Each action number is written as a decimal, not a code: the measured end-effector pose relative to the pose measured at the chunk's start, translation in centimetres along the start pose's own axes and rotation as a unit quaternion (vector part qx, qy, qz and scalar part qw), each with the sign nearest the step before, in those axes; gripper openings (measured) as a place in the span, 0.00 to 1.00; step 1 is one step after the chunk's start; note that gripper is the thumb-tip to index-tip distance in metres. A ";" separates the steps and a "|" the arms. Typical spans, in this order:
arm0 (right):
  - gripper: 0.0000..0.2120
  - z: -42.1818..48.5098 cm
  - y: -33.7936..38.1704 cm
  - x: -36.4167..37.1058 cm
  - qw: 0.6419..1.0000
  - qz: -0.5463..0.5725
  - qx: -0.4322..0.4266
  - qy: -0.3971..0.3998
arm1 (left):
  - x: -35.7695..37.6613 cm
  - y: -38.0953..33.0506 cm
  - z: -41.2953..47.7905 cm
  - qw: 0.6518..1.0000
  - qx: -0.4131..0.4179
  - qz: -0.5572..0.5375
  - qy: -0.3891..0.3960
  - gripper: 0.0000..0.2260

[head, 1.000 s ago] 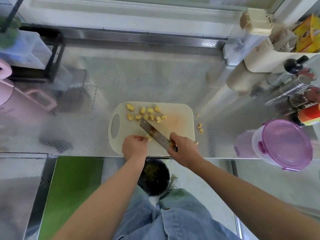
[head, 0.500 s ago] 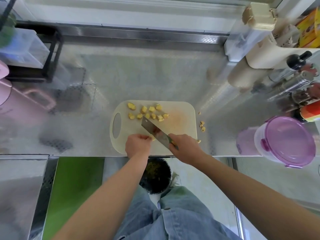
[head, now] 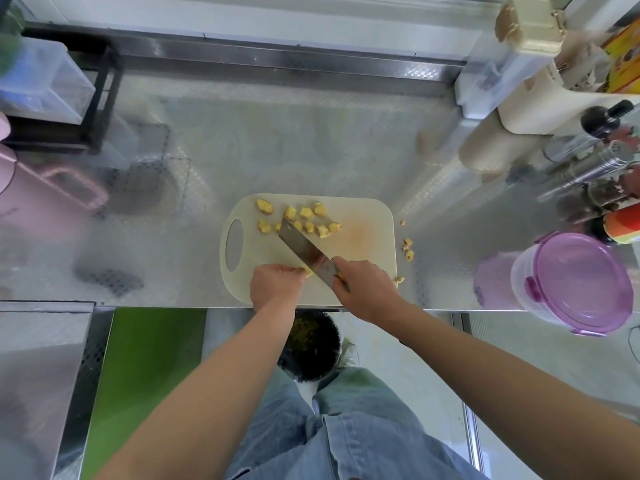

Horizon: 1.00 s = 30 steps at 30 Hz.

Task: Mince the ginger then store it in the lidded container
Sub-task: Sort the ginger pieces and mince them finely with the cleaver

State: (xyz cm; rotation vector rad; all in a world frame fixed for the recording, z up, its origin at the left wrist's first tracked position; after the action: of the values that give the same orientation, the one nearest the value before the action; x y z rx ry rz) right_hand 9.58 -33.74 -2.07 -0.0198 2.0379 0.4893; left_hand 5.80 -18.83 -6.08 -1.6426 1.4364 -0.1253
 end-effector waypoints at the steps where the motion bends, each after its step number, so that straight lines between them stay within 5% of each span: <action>1: 0.05 0.1 0.0 0.0 1.000 -0.004 -0.001 0.002 | 0.0 0.0 0.0 1.000 -0.003 -0.005 0.001 0.05; 13: 0.05 0.8 0.1 0.5 0.999 -0.021 -0.007 0.048 | 0.1 0.1 0.4 1.000 0.001 -0.006 0.018 0.07; 30: 0.05 0.8 0.5 0.2 1.000 -0.003 -0.019 0.013 | 0.0 0.3 0.4 1.000 0.007 -0.008 0.011 0.04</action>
State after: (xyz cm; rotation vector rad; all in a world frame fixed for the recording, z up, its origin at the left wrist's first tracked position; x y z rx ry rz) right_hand 10.04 -32.90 -2.44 -0.0553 2.0541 0.5254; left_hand 5.85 -18.62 -6.49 -1.6472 1.4369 -0.1627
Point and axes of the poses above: each hand's wrist, its own z-axis towards the middle knuckle, its own x-axis out of the palm, y = z × x, the point moved 3 cm from there along z, towards the middle knuckle, and after that the axes turned 10 degrees about x, right-handed, at the moved point
